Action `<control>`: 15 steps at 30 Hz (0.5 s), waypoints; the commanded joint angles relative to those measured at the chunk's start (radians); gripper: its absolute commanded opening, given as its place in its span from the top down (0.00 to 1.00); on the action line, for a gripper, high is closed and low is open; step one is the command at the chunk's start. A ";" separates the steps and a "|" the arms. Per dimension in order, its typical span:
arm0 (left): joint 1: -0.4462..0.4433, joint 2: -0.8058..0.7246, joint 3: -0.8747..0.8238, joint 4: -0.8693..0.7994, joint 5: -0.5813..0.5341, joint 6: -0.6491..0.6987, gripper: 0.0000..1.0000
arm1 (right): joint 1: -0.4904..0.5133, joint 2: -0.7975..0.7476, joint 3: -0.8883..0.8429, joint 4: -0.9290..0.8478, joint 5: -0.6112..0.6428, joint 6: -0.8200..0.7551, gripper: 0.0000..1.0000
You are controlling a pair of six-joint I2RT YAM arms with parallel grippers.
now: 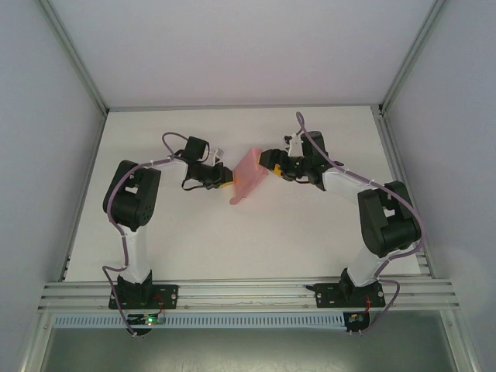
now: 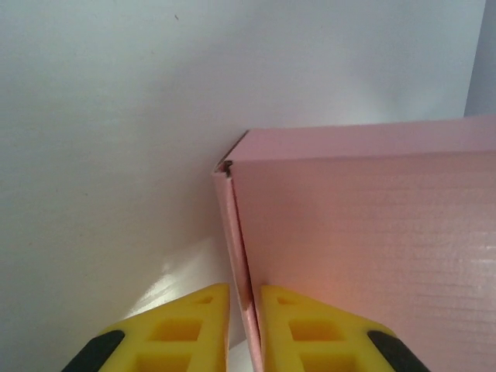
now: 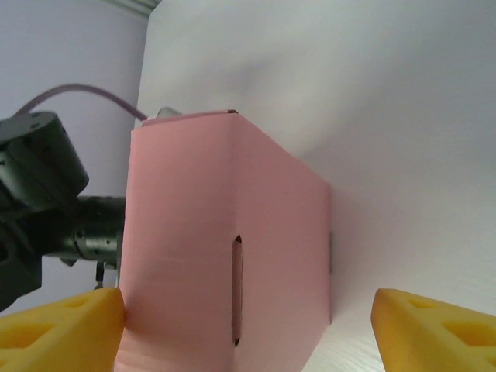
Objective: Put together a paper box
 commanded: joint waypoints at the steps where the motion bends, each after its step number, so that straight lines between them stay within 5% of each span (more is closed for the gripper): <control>1: -0.007 0.020 0.054 -0.040 -0.009 0.021 0.83 | 0.014 0.014 0.028 -0.079 -0.071 -0.061 0.19; 15: -0.055 0.010 0.196 -0.166 -0.018 0.113 0.76 | -0.005 -0.028 0.023 -0.019 -0.055 0.045 0.13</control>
